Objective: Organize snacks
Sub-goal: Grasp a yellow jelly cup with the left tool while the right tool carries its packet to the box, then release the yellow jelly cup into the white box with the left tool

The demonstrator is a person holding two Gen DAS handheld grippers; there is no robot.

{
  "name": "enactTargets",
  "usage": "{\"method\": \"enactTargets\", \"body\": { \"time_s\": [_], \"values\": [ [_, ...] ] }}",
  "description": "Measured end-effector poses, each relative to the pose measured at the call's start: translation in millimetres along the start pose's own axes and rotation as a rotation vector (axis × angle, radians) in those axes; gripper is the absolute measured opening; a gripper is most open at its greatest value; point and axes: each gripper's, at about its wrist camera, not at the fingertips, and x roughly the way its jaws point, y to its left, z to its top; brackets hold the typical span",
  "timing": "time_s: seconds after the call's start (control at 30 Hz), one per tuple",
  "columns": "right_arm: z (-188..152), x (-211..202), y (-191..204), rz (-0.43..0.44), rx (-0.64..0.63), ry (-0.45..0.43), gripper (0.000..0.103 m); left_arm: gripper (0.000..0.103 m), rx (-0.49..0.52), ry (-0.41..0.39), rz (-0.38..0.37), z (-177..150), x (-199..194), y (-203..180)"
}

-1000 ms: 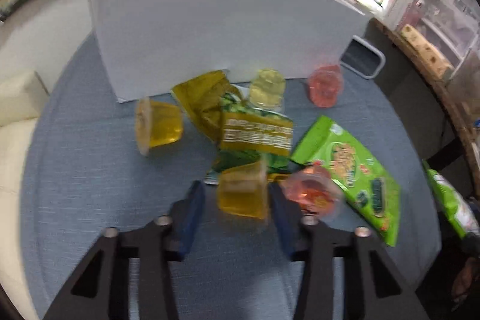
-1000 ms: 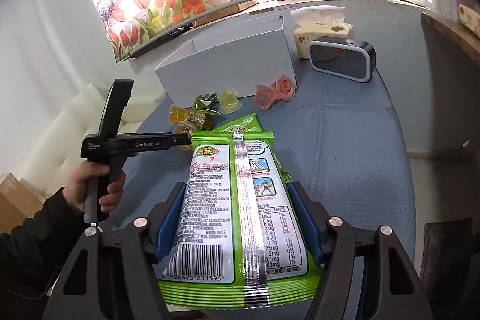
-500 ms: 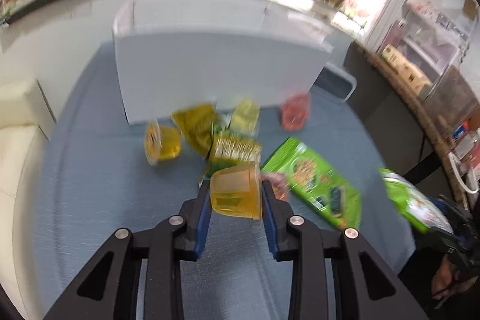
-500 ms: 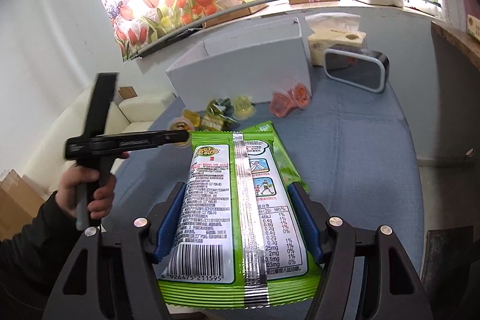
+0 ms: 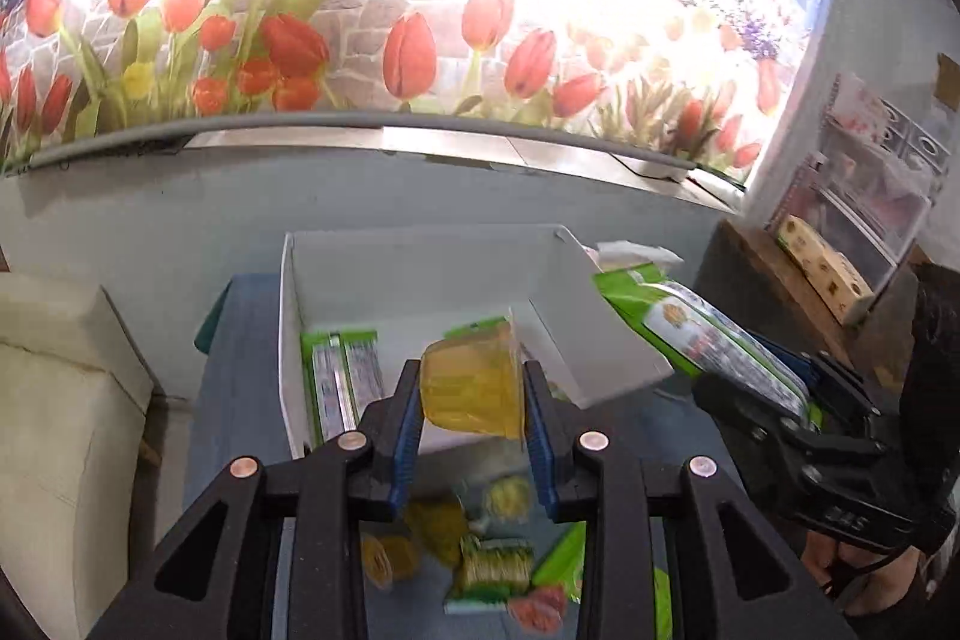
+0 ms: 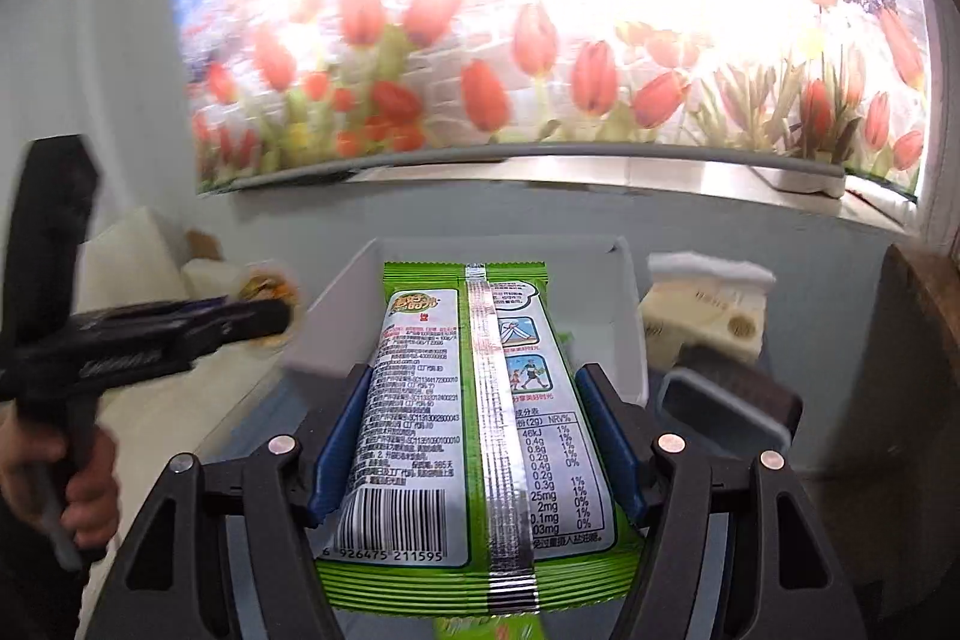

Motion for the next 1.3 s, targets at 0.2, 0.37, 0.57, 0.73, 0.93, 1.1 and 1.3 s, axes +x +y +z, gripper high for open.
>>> {"method": "enactTargets", "body": {
  "time_s": [0.2, 0.37, 0.57, 0.73, 0.93, 1.1, 1.3],
  "values": [
    [27, 75, -11, -0.068, 0.013, 0.061, 0.072, 0.035, -0.015, 0.073, 0.019, 26, 64, 5],
    [24, 108, -24, -0.103, 0.008, 0.098, 0.084, 0.036, -0.024, 0.129, 0.02, 29, 104, 12],
    [21, 106, -33, -0.127, -0.037, 0.095, 0.103, 0.1, 0.01, 0.141, 0.045, 22, 126, 18],
    [13, 88, -32, -0.136, -0.082, 0.06, 0.103, 0.103, 0.009, 0.144, 0.044, 21, 121, 20],
    [5, 57, -26, -0.081, -0.095, 0.033, 0.103, 0.103, 0.04, 0.131, 0.04, 20, 102, 11],
    [-8, 14, -18, -0.056, -0.094, -0.012, 0.103, 0.103, 0.044, 0.091, 0.029, 15, 72, 1],
    [-34, -31, -6, -0.005, -0.103, -0.019, 0.103, 0.103, 0.07, 0.022, 0.023, -6, 25, -16]
  ]
}}
